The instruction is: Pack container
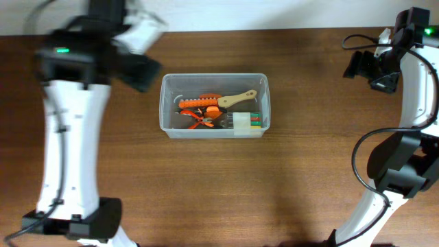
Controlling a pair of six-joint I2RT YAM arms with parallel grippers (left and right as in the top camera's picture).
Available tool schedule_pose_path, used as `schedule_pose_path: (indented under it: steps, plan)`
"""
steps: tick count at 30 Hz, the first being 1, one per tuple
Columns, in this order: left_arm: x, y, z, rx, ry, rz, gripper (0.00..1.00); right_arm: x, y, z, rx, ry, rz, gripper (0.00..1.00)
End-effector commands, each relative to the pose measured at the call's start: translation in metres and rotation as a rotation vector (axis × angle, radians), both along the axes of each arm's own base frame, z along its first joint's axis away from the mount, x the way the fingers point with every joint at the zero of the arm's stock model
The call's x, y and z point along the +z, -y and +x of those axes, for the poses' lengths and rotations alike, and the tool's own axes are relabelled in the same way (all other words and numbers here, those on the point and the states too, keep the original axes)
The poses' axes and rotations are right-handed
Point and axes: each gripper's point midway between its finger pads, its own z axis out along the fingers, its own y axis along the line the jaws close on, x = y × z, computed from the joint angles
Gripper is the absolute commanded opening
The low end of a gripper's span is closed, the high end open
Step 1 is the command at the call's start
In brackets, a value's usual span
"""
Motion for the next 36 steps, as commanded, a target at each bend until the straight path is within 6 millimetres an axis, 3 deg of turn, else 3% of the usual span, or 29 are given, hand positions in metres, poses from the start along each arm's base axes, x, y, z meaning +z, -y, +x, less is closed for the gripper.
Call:
schedule_pose_path:
  steps: [1,3,6,10,14,16,18,19,20,23,27,31,36]
  plan:
    - [-0.021,-0.08,-0.007,0.401,-0.061,-0.123,0.99,0.018,-0.02,0.003,0.052,0.045,0.017,0.8]
    - [-0.025,-0.115,-0.015,0.504,-0.076,-0.132,0.99,0.039,-0.029,0.001,0.112,0.095,-0.007,0.79]
    - [-0.027,-0.155,-0.026,0.609,-0.072,-0.138,0.99,0.091,-0.048,-0.005,0.218,0.212,-0.07,0.79]
    - [-0.023,-0.194,-0.032,0.699,-0.028,-0.171,0.99,0.196,-0.07,-0.037,0.254,0.44,-0.232,0.85]
    - [-0.019,-0.214,-0.034,0.743,0.011,-0.177,0.99,0.29,-0.088,-0.091,0.26,0.671,-0.393,0.87]
    - [-0.019,-0.218,-0.036,0.754,0.011,-0.177,0.99,0.326,-0.101,-0.125,0.274,0.779,-0.417,0.89]
    - [-0.019,-0.22,-0.037,0.759,0.011,-0.177,0.99,0.348,-0.111,-0.157,0.299,0.859,-0.422,0.9]
    - [-0.019,-0.22,-0.037,0.759,0.011,-0.177,0.99,0.365,-0.117,-0.19,0.31,0.924,-0.42,0.93]
    - [-0.019,-0.22,-0.037,0.758,0.011,-0.177,0.99,0.37,-0.119,-0.205,0.313,0.949,-0.42,0.99]
    - [-0.019,-0.22,-0.037,0.758,0.011,-0.177,0.99,0.38,-0.117,-0.251,0.304,0.999,-0.425,0.98]
    - [-0.019,-0.22,-0.037,0.758,0.011,-0.177,0.99,0.382,-0.114,-0.293,0.296,1.036,-0.43,0.99]
    - [-0.019,-0.22,-0.037,0.758,0.011,-0.177,0.99,0.374,-0.114,-0.318,0.304,1.024,-0.422,0.98]
    - [-0.019,-0.22,-0.037,0.758,0.011,-0.177,0.99,0.363,-0.113,-0.33,0.312,0.989,-0.418,0.98]
